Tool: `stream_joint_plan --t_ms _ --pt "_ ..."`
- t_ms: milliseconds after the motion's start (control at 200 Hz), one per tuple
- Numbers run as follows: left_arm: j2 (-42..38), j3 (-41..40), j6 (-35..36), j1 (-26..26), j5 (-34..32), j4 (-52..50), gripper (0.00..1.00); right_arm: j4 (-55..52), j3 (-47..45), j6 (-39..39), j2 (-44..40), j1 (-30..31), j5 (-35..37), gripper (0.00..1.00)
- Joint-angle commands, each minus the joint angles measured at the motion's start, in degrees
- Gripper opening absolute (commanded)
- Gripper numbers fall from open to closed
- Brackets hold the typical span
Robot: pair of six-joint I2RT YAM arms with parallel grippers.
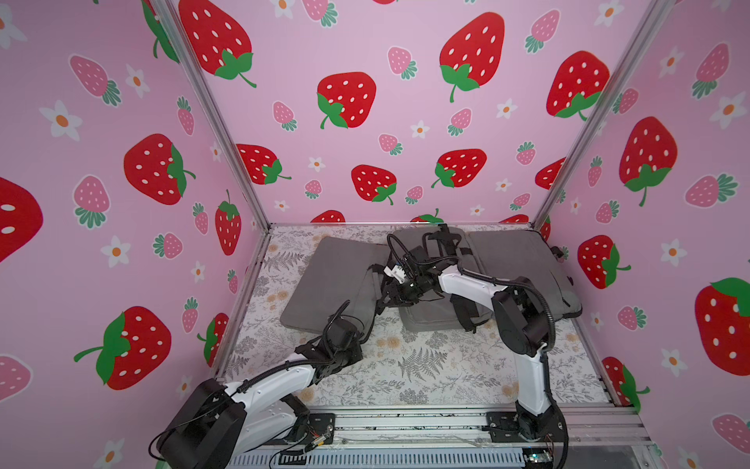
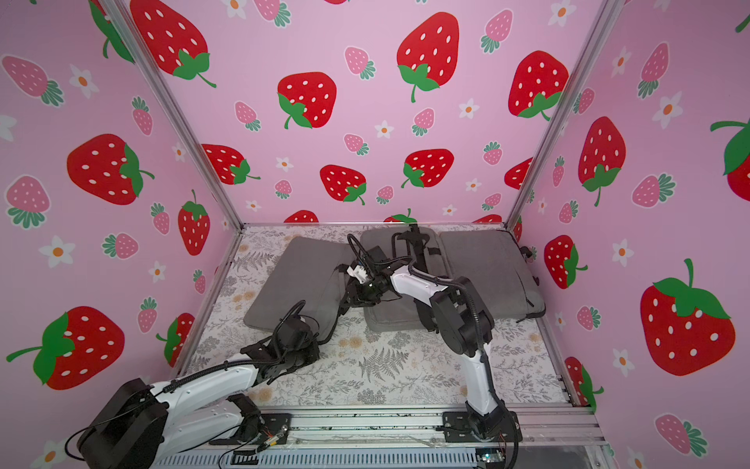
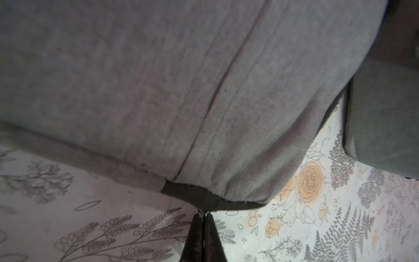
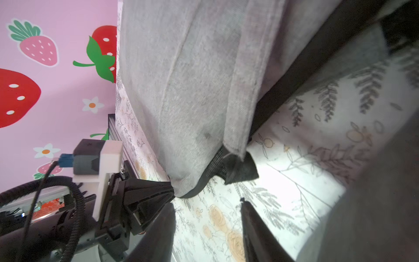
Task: Put the mouse into the laptop bag
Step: Zip the zipper on the zippered laptop bag.
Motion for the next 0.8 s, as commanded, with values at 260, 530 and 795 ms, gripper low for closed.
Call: stream_joint_plan --t_ms 260,530,795 --pt "1.63 3.64 -0.68 -2.90 -0.58 -1.74 0.00 3.61 -5.39 5.88 0.64 9.87 3.22 0.56" --pt "1.34 3.30 -1.43 -3.84 -0.55 -0.65 0.00 7.30 -0.54 9.11 8.23 12.23 0.49 0.55" --pt "1.92 1.49 -1.59 -3.85 -1.52 -0.05 0.00 16.01 -6.40 14.13 8.21 9.87 -4.27 0.00"
